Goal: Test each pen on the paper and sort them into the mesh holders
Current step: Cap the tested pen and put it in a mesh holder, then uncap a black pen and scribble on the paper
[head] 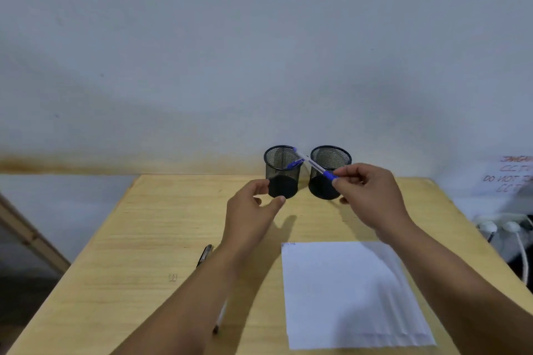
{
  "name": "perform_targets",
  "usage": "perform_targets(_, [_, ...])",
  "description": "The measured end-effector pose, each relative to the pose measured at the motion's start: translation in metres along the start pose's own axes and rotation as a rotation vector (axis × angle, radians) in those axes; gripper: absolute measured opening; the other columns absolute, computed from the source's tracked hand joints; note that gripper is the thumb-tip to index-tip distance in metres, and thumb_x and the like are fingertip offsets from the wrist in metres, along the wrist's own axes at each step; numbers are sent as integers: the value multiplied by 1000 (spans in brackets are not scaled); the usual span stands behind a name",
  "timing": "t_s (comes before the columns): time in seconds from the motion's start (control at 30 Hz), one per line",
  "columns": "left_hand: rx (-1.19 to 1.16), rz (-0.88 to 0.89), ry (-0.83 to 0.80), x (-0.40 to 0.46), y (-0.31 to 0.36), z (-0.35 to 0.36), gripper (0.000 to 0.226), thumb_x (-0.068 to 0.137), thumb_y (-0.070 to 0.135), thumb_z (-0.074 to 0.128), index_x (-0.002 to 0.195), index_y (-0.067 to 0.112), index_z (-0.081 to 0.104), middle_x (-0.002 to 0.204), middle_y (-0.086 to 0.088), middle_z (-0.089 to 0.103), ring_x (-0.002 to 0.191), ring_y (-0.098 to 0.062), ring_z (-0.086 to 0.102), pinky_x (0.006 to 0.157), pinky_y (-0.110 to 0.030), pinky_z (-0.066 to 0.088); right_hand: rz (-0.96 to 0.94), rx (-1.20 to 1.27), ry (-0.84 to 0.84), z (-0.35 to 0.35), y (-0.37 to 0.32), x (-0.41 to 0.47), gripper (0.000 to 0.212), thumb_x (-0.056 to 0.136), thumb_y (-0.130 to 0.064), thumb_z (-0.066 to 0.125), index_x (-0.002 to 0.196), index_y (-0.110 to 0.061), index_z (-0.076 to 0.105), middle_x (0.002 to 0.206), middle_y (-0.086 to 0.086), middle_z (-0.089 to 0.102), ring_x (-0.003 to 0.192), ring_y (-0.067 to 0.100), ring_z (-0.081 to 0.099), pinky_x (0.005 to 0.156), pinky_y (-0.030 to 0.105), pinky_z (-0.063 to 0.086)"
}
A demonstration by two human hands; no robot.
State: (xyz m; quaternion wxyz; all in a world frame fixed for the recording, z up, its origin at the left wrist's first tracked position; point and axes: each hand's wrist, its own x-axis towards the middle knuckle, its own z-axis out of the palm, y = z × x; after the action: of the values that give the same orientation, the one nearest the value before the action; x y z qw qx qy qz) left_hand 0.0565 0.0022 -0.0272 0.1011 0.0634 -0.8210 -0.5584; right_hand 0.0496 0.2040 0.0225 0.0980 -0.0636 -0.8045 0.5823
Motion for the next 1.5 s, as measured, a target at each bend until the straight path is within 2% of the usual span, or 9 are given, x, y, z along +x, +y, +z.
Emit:
perform_targets(0.2, [139, -74, -15, 66, -17, 17, 84, 70, 39, 84, 142, 22, 43, 132, 0, 55, 116, -18, 54, 97, -37, 48, -164, -332, -38, 6, -18, 42, 8, 78, -17, 71, 83, -20, 74, 76, -2, 71, 64, 8, 61, 54, 17, 42])
perform_targets(0.33, [196, -59, -41, 90, -19, 26, 97, 66, 42, 87, 146, 16, 38, 138, -5, 53, 125, -20, 51, 100, -33, 44, -252, -466, -88, 26, -22, 58, 10, 78, -16, 67, 82, -20, 74, 78, -3, 70, 63, 7, 57, 52, 18, 40])
perform_targets(0.57, [131, -11, -94, 94, -21, 30, 67, 68, 36, 87, 125, 23, 56, 121, 6, 65, 96, -10, 61, 70, -14, 41, -377, -708, -188, 62, -24, 76, 17, 81, -15, 60, 88, -16, 76, 80, 2, 67, 75, 19, 60, 61, 26, 45])
perform_targets(0.7, [154, 5, -133, 95, -20, 26, 70, 70, 35, 87, 130, 21, 55, 124, 4, 64, 97, -9, 56, 78, -19, 40, -417, -781, -225, 71, -19, 80, 19, 83, -16, 60, 91, -17, 78, 87, 7, 74, 86, 25, 67, 71, 32, 54])
perform_targets(0.83, [225, -5, -178, 92, -21, 14, 75, 75, 36, 82, 140, 19, 48, 127, 1, 62, 106, -16, 58, 84, -25, 42, -466, -831, -187, 71, -15, 74, 31, 86, -32, 62, 115, -24, 70, 112, 4, 68, 107, 27, 60, 84, 39, 53])
perform_targets(1.0, [359, -1, -184, 73, -27, -32, 42, 85, 32, 74, 124, 23, 62, 104, 7, 70, 99, -13, 62, 81, -26, 45, -486, -711, 23, 61, -10, 39, 29, 83, -35, 59, 109, -26, 69, 107, -3, 66, 100, 24, 59, 86, 41, 50])
perform_targets(1.17, [435, -24, -271, 44, -44, -85, 19, 91, 27, 68, 110, 28, 70, 97, 12, 66, 91, -4, 60, 70, -21, 42, -292, -556, -171, 79, 6, -19, 18, 83, -33, 64, 99, -32, 71, 91, -16, 68, 68, -1, 53, 69, 27, 49])
perform_targets(1.33, [540, -58, -293, 22, -55, -108, 17, 88, 37, 68, 103, 28, 71, 92, 7, 68, 83, -5, 62, 66, -22, 45, -293, -578, -420, 122, 12, -83, 21, 85, -44, 59, 99, -34, 71, 92, -16, 68, 86, 6, 60, 83, 33, 50])
perform_targets(1.5, [615, -94, -318, 10, -61, -114, 21, 82, 37, 74, 99, 25, 73, 90, 4, 70, 84, -11, 64, 73, -25, 50, -430, -736, -488, 156, 13, -127, 29, 84, -54, 51, 93, -33, 69, 97, -14, 64, 100, 14, 54, 87, 39, 38])
